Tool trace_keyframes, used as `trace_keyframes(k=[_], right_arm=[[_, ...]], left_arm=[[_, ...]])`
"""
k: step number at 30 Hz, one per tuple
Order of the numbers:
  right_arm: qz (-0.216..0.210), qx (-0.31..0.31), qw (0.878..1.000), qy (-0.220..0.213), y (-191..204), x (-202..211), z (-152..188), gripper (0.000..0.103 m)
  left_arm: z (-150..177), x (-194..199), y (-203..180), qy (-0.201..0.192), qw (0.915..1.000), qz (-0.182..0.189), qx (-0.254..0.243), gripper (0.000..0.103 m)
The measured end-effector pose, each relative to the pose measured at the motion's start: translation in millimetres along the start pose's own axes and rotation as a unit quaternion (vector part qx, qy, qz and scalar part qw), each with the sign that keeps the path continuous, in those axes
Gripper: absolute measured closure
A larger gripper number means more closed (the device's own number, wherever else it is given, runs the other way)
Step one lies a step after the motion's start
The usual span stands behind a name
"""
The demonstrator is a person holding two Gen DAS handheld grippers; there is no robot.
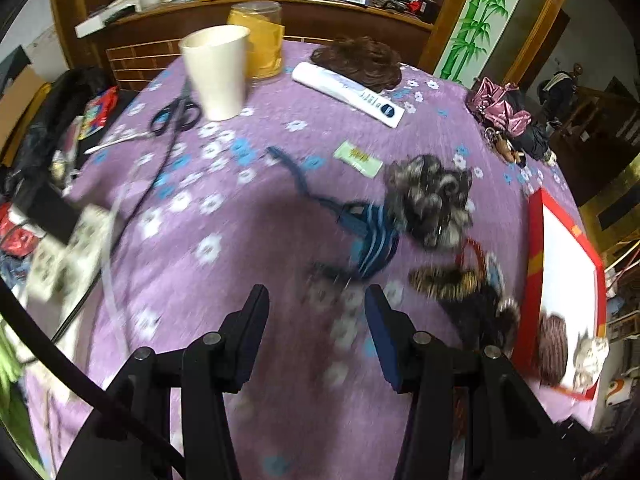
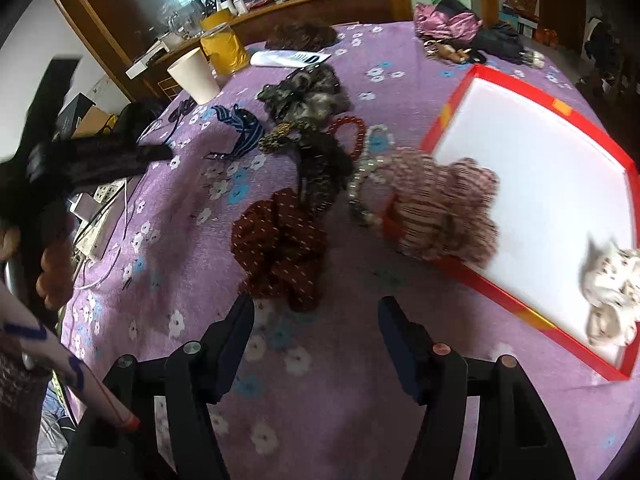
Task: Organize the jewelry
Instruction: 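Grasp the blue striped strap with the left gripper while the right grasps the dark red polka-dot scrunchie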
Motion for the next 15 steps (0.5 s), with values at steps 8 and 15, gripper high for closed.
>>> trace_keyframes(k=[8, 15], right_arm=[[0.004, -0.007, 1.000, 0.008, 11.2, -27.2, -16.9, 0.029], [0.016, -0.001, 1.000, 0.016, 18.5, -45.7, -19.9, 0.029]], left_arm=[[-30.6, -45.0, -10.8, 0.022, 0.9966, 0.063, 0.049, 0.041], [-32.9, -76.9, -12.2, 0.059, 0.9930, 0.068, 0.077, 0.039]])
Point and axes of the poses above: each gripper's, at about its wrist camera, not at the fingertips, and x roughly against the way its jaws point, y to its left, z to its underside, the point moved 7 cm from there along -x, roughly the way its jaws point, and after that the axes turned 1 degree about -x, right-handed, at the moved point
